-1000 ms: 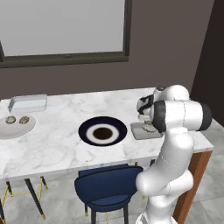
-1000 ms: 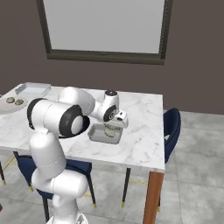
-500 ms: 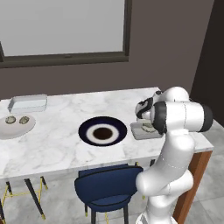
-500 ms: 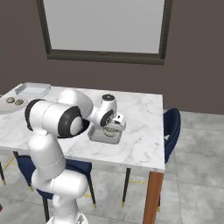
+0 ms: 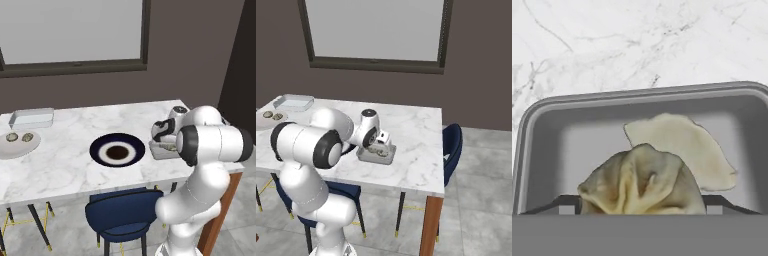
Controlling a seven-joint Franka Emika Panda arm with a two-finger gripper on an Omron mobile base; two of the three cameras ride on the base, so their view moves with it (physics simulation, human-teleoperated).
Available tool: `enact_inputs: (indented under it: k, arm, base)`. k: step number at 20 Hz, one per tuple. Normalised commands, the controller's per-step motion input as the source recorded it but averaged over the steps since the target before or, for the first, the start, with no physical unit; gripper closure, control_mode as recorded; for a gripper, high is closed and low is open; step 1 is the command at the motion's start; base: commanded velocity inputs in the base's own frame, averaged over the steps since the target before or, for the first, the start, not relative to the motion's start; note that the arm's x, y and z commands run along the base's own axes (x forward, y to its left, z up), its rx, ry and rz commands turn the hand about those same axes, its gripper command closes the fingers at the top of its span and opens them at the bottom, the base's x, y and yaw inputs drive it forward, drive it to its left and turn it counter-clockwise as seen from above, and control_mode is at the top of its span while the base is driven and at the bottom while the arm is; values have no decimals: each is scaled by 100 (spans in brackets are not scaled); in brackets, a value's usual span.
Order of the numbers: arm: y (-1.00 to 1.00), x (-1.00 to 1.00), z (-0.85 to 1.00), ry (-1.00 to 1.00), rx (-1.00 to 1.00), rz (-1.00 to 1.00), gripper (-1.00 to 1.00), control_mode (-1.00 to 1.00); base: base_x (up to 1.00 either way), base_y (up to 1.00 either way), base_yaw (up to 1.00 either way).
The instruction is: Place two dumplings into each of the tupperware containers and then place the containers in the fridge.
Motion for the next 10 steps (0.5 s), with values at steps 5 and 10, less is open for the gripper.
enact_inputs:
  k: [5,10]
  arm:
    - [65,52,0,0,-1,0,-100,-100]
    - [3,53,2,4,0,0,-100,-100]
  base:
    - [0,0,0]
    - [0,0,0]
